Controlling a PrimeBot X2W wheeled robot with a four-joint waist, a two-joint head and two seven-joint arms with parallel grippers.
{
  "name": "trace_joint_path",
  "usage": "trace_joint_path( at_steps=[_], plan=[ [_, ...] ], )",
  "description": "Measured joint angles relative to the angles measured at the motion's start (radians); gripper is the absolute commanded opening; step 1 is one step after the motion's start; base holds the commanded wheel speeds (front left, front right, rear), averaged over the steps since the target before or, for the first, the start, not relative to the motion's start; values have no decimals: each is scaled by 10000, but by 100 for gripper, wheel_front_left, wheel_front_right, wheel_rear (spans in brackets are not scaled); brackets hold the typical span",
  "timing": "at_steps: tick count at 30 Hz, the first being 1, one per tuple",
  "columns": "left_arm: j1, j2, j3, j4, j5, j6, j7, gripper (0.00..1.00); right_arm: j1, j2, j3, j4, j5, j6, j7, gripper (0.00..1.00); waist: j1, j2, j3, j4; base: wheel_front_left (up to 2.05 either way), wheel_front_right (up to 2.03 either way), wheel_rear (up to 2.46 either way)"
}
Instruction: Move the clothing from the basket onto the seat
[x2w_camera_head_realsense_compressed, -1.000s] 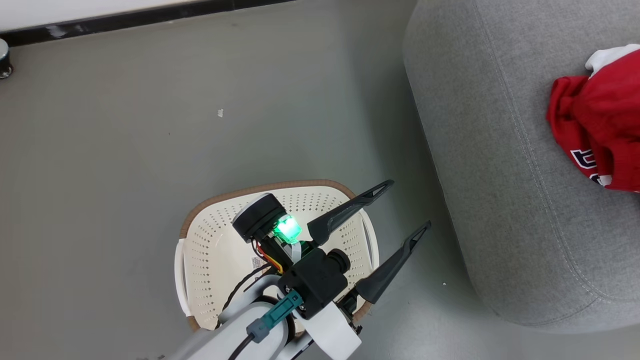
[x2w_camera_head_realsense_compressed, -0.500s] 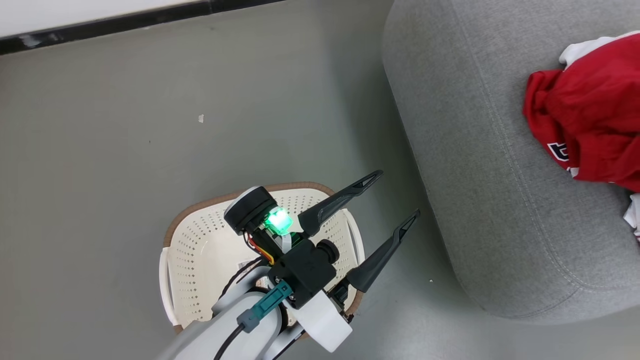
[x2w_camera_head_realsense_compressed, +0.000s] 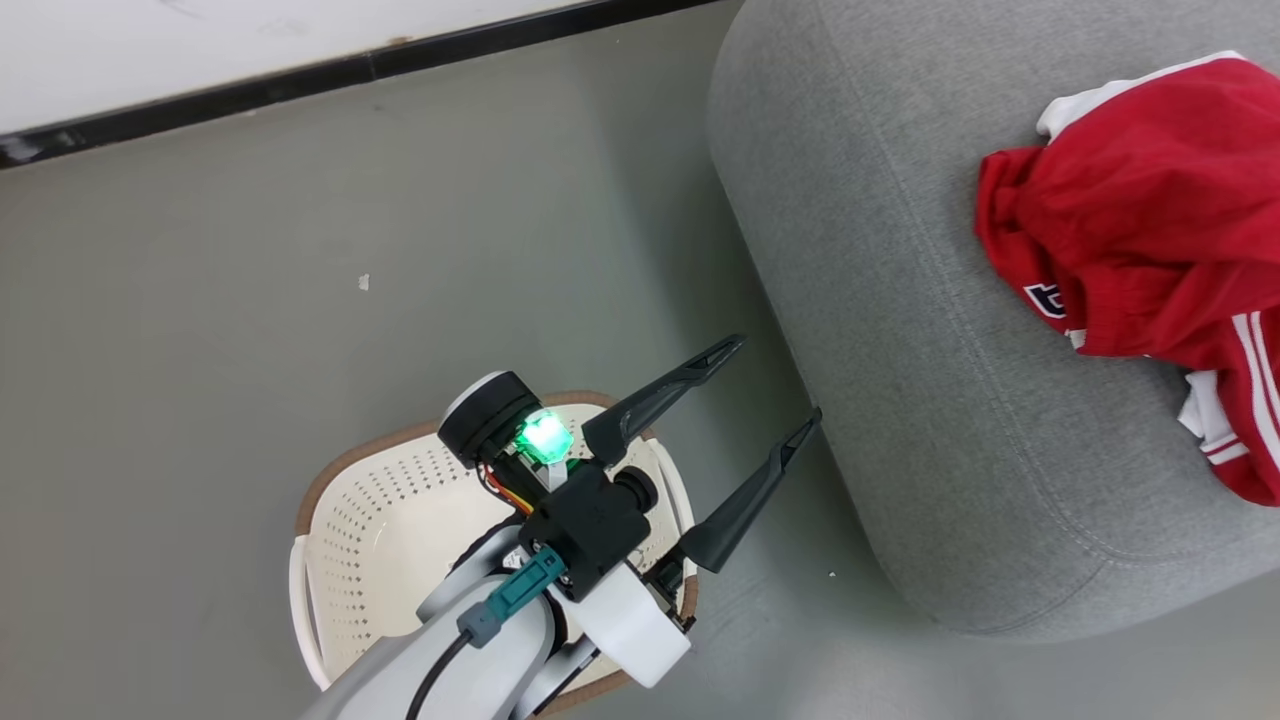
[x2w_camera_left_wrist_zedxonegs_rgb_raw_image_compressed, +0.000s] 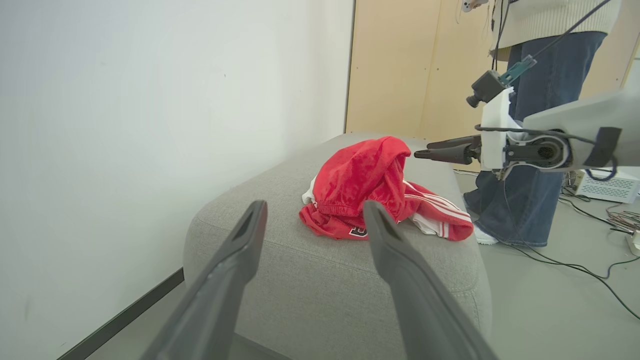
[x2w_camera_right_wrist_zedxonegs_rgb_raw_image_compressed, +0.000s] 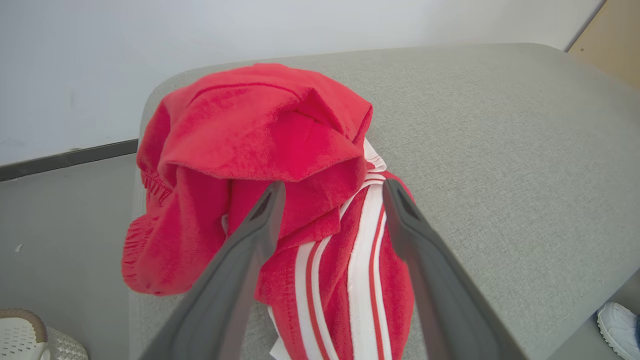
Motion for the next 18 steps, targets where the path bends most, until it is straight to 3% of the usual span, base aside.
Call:
trace_joint_path(
  at_steps=[11,18],
  plan=[
    [52,21,491,276,-138,148,-242,100,472,-487,-407,-1189,150,0,-17,100,0,0,-575,-348,0,0,0],
    [247,40,865,382,-146,437,-355,100,430,-389,-353,-1630,150,0,-25,100,0,0,-947,-321,0,0,0]
  ],
)
